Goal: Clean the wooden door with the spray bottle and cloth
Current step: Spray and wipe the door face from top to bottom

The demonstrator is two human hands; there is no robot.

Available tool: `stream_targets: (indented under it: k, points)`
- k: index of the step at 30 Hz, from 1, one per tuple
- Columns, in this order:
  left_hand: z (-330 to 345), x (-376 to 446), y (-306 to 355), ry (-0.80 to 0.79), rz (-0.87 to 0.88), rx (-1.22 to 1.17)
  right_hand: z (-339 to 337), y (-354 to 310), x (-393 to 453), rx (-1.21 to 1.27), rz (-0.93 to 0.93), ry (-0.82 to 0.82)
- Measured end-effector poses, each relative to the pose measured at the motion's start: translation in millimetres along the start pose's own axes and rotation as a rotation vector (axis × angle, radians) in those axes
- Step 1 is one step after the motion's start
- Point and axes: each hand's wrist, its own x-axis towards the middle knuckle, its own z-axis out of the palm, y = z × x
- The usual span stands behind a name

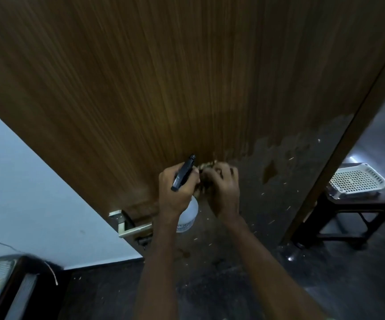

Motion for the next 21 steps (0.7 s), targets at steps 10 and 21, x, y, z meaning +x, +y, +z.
stream_targets:
  k: [10,21]
  points:
    - [32,-7,4,0.094,-0.091,0.006,-12,71,-34,-0.025,0.031,-0.140]
    - [54,0,13,0.067,-0.082,0.006,-32,75,6,-0.078,-0.035,0.029]
